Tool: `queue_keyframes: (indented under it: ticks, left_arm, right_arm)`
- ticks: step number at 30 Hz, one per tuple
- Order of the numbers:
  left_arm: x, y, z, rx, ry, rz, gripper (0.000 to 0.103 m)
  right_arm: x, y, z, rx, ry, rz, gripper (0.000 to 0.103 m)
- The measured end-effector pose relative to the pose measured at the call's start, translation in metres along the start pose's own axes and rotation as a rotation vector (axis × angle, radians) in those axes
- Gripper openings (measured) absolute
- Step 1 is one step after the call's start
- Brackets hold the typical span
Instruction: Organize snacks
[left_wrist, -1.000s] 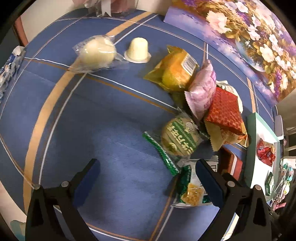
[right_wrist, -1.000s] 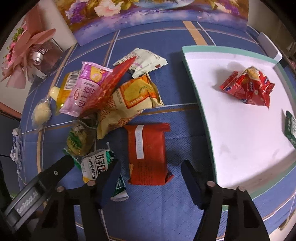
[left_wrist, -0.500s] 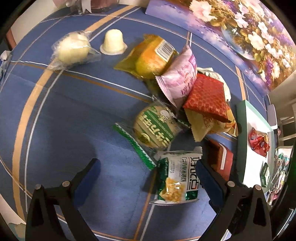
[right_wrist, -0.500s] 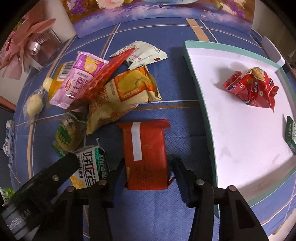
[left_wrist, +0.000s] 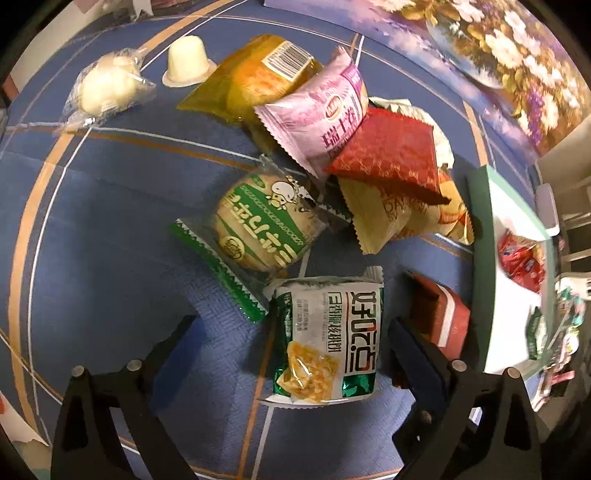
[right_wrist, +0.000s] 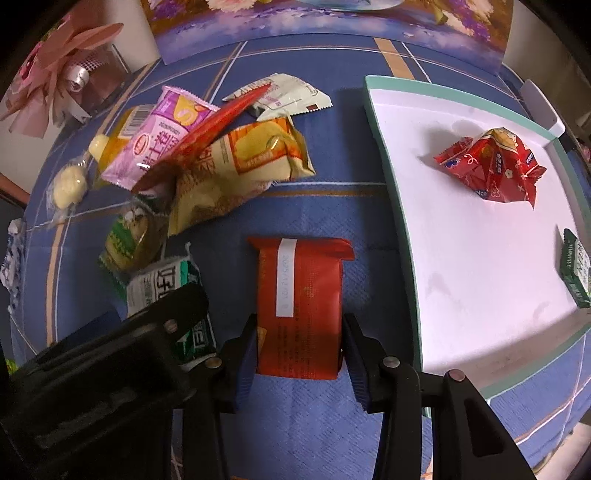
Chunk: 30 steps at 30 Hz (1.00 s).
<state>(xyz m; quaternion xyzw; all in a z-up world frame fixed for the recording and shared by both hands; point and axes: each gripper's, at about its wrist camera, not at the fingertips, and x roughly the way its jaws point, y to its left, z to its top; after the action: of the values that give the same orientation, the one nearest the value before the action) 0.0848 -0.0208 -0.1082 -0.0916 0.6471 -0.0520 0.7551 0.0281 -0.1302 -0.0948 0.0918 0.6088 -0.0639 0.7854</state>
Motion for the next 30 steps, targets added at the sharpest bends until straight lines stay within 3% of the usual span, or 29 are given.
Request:
queue_keyframes:
  ticks: [5, 8, 24, 30]
  left_arm:
    - [0.007, -0.018, -0.001, 0.023, -0.006, 0.044, 0.097]
    - [0.008, -0.024, -0.001, 0.022, -0.013, 0.074, 0.089]
    - [-0.012, -0.006, -0.016, 0.005, -0.047, 0.070, 0.055]
    - [-0.015, -0.007, -0.019, 0.007, -0.054, 0.062, 0.052]
  right_arm:
    - [-0.001, -0.002, -0.006, 0.001, 0.005, 0.006, 0.046]
    - [0.000, -0.002, -0.008, -0.005, 0.007, 0.002, 0.047]
    - [-0.002, -0.010, 0.008, 0.006, 0.019, 0.017, 0.047]
    - [-0.002, -0.012, 0.010, 0.012, 0.018, 0.022, 0.046]
